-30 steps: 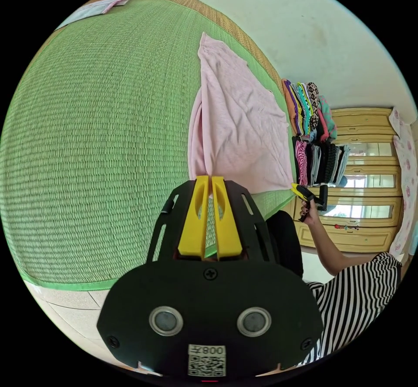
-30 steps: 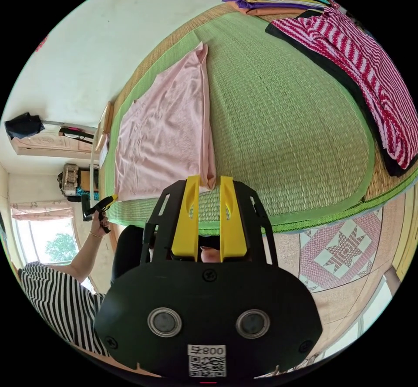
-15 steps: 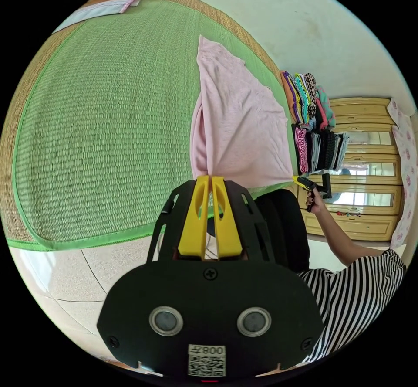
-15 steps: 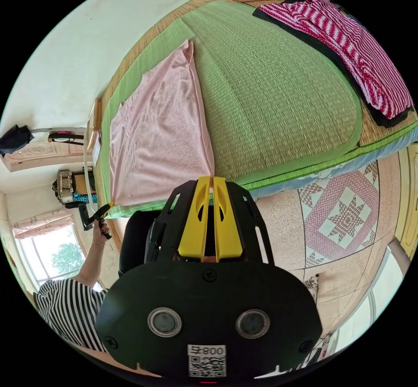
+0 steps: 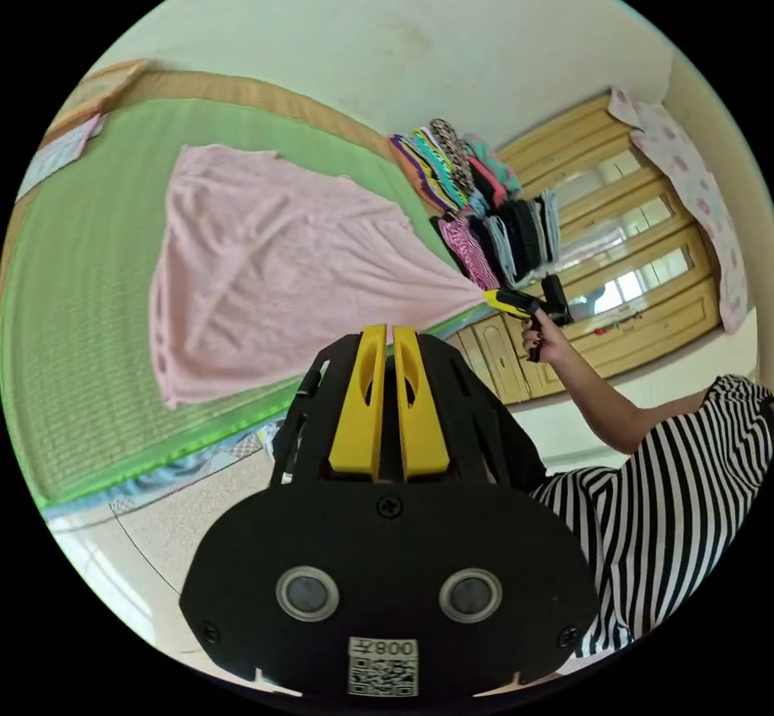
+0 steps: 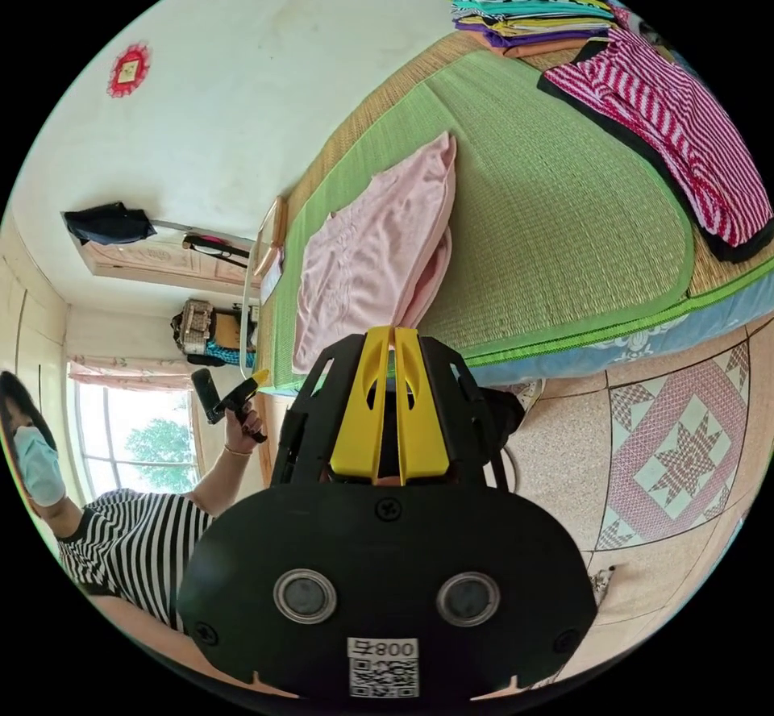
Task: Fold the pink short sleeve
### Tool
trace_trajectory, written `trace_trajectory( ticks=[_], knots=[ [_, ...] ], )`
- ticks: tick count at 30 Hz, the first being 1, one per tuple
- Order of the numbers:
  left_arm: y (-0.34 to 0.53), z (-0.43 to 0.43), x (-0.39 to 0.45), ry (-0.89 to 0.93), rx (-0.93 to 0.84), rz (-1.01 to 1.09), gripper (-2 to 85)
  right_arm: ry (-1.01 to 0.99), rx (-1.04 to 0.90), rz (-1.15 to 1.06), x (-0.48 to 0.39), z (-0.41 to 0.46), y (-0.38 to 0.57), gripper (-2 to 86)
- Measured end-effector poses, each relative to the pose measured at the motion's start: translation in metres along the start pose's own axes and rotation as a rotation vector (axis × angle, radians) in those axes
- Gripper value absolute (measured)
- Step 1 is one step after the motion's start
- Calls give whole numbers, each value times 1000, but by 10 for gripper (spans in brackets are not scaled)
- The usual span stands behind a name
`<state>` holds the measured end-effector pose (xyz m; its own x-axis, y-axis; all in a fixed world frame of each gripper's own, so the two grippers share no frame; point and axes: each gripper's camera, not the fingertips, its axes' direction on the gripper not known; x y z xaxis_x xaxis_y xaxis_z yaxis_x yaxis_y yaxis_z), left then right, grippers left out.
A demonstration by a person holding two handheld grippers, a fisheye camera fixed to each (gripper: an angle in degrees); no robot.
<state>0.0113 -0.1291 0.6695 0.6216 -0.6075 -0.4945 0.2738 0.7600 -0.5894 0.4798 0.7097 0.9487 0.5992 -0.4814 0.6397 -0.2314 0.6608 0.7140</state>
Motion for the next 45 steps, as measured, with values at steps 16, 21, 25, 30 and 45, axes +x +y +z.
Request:
trace_trajectory(
  ticks=[16,21,25,30,45],
  knots=[
    [-72,255,207,-386,-343,673,22,-178,-37,-96,38,-21,-28,11],
    [-82,250,183,-307,-311,509,11,-202,29,-78,70,-30,-50,27],
    [-89,228,151,-152,-224,324,8,-249,42,20,117,-14,-90,97],
    [-90,215,126,-72,-163,217,7,-273,9,112,150,29,-145,117],
    [-86,227,89,22,-220,238,7,-294,-36,207,181,132,-260,88]
  ],
)
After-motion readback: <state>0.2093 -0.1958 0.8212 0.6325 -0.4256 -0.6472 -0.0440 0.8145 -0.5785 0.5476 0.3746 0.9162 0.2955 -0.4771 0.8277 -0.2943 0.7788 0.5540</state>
